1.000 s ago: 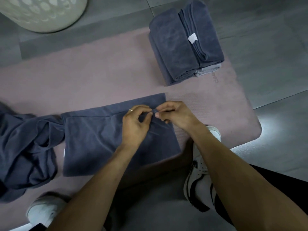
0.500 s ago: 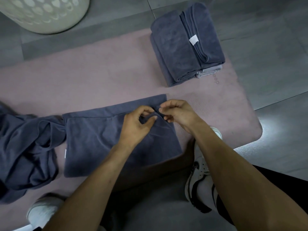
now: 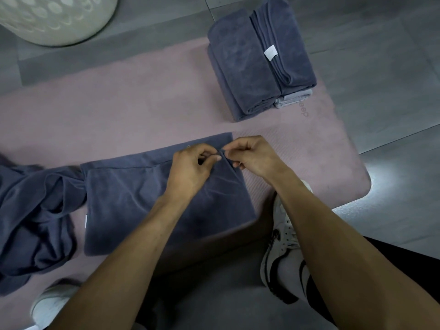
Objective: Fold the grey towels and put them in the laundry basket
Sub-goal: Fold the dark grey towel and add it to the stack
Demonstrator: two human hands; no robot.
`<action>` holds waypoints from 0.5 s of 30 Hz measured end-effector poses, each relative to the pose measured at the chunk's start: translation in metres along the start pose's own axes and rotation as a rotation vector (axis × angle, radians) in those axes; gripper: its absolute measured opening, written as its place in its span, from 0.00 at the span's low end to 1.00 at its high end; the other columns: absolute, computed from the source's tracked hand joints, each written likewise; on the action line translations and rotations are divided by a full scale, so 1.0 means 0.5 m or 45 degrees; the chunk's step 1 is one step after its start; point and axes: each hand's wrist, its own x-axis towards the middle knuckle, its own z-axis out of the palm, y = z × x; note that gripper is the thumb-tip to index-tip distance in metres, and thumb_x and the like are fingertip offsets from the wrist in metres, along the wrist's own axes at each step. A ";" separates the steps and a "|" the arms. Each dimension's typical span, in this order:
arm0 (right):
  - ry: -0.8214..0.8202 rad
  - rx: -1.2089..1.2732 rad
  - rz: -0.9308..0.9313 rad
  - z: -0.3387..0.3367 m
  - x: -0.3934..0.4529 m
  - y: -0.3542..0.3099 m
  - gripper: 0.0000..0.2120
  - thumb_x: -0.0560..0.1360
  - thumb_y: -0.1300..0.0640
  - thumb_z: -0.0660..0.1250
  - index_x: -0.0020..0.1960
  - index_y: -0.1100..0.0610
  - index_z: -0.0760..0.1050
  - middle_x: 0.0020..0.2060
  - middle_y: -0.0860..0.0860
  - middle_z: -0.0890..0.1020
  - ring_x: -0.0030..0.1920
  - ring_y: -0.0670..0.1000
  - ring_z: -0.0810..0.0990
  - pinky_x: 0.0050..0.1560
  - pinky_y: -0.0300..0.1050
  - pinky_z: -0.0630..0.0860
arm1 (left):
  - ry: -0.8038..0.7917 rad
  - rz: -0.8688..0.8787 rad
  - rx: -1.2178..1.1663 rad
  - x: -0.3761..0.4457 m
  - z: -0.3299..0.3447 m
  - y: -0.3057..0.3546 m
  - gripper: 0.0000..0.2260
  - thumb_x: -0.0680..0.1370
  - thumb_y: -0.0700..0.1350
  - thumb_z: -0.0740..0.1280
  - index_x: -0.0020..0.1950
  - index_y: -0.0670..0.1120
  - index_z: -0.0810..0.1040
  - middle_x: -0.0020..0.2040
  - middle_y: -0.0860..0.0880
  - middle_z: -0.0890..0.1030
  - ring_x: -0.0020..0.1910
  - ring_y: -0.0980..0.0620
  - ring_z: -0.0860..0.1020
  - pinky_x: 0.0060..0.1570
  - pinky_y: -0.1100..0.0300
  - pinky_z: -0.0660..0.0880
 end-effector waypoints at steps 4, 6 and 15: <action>-0.015 -0.024 -0.074 -0.005 -0.002 -0.003 0.08 0.76 0.68 0.67 0.54 0.65 0.80 0.35 0.48 0.80 0.28 0.36 0.77 0.31 0.28 0.71 | 0.059 -0.009 -0.022 -0.004 0.005 0.003 0.06 0.74 0.41 0.73 0.50 0.45 0.83 0.43 0.57 0.80 0.43 0.63 0.78 0.47 0.76 0.72; -0.023 -0.055 -0.088 -0.010 -0.002 0.000 0.07 0.76 0.67 0.67 0.53 0.64 0.81 0.35 0.48 0.81 0.29 0.37 0.77 0.32 0.28 0.72 | 0.044 0.022 0.005 -0.002 0.012 -0.005 0.10 0.74 0.40 0.72 0.56 0.44 0.83 0.45 0.56 0.80 0.45 0.61 0.78 0.51 0.72 0.73; 0.299 -0.098 0.085 -0.038 0.025 0.079 0.13 0.76 0.67 0.63 0.57 0.60 0.80 0.51 0.54 0.82 0.51 0.51 0.81 0.56 0.47 0.79 | -0.248 -0.046 0.318 0.101 0.036 -0.043 0.04 0.77 0.47 0.67 0.49 0.48 0.79 0.46 0.49 0.83 0.47 0.47 0.80 0.49 0.51 0.77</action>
